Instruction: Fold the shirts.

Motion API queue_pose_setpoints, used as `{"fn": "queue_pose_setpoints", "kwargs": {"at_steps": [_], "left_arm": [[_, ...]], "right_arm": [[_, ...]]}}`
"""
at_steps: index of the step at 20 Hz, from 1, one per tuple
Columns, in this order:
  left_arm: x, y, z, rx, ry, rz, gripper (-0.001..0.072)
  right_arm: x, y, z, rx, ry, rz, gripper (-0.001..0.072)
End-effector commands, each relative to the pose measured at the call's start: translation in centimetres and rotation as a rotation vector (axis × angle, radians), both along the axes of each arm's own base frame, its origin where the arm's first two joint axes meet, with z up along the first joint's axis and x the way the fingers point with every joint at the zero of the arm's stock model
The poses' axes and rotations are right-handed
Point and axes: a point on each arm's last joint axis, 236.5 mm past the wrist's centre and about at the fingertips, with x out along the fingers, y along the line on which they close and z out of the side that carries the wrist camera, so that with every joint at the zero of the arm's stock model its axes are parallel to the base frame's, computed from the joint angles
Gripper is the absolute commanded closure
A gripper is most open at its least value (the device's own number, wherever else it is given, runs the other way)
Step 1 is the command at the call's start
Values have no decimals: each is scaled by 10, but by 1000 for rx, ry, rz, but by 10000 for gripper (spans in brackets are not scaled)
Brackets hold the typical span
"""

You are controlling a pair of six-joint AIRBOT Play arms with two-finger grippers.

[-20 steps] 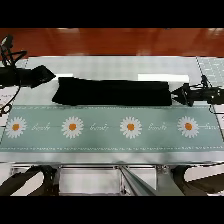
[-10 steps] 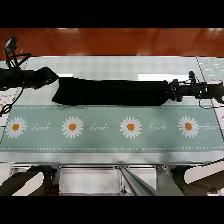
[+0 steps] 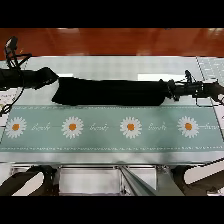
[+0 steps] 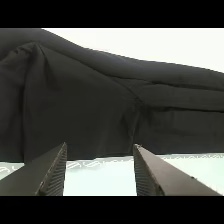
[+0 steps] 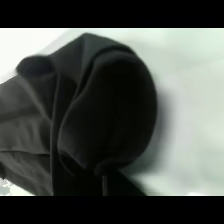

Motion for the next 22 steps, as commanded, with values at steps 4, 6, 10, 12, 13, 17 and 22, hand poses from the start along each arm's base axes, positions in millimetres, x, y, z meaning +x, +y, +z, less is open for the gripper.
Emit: {"fn": "queue_pose_setpoints", "kwargs": {"at_steps": [4, 6, 10, 12, 13, 17, 22], "left_arm": [[-2, -10, 0, 3, -3, -28, 565], [-1, -31, 2, 25, -39, -98, 677], [-5, -111, -17, 13, -28, -265, 677], [-7, -163, -38, 15, 8, -373, 677], [-9, -191, -48, 19, 30, -435, 678], [-20, -293, -80, 28, 112, -645, 678], [-84, -383, -124, 68, 283, -894, 678]], "right_arm": [[-15, -4, 63, -42, -118, 101, 686], [-27, -9, 91, -95, -169, 124, 686], [-72, -12, 142, -139, -251, 128, 686], [-98, -9, 165, -157, -295, 123, 686], [-111, -7, 177, -169, -321, 118, 686], [-155, 10, 216, -203, -395, 107, 686], [-187, 28, 254, -245, -490, 90, 685]]}}
